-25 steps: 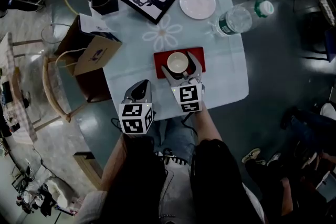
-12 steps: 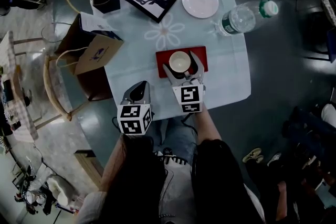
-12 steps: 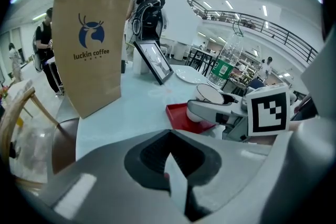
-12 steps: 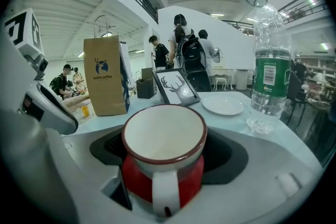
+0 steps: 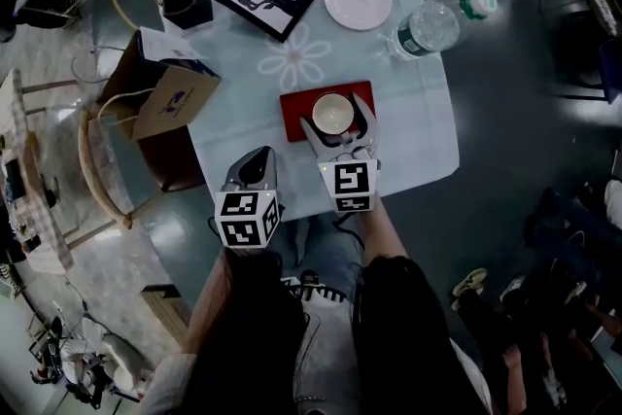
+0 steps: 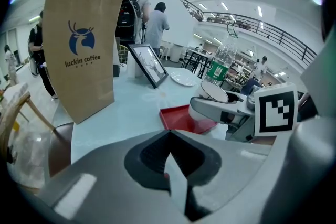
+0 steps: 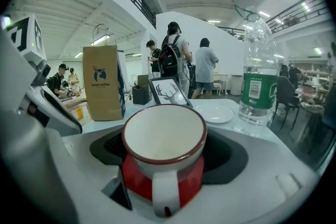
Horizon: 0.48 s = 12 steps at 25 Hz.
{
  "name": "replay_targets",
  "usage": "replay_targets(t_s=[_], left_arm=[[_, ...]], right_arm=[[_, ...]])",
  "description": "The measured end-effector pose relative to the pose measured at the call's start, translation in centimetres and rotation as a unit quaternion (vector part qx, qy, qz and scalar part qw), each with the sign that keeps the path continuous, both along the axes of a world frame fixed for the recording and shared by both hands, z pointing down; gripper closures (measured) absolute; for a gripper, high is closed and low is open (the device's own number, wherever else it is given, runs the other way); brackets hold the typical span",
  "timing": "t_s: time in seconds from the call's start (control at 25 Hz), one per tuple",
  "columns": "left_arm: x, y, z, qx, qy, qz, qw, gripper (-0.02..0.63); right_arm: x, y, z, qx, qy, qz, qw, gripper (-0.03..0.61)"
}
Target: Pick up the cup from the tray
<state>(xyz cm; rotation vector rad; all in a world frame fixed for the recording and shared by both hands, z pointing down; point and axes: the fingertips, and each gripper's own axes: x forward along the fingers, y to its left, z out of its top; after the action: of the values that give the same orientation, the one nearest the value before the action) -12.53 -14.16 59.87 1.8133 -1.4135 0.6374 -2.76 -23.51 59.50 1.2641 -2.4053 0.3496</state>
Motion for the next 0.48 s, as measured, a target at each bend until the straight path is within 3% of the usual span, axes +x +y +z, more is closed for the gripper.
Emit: replay_targets(t_s=[0.48], left_arm=[[3.4, -0.2, -1.7, 0.024, -0.002, 0.039, 0.9990, 0.614]], right_arm=[[7.1, 0.8, -1.6, 0.006, 0.009, 0.078, 0.997, 0.149]])
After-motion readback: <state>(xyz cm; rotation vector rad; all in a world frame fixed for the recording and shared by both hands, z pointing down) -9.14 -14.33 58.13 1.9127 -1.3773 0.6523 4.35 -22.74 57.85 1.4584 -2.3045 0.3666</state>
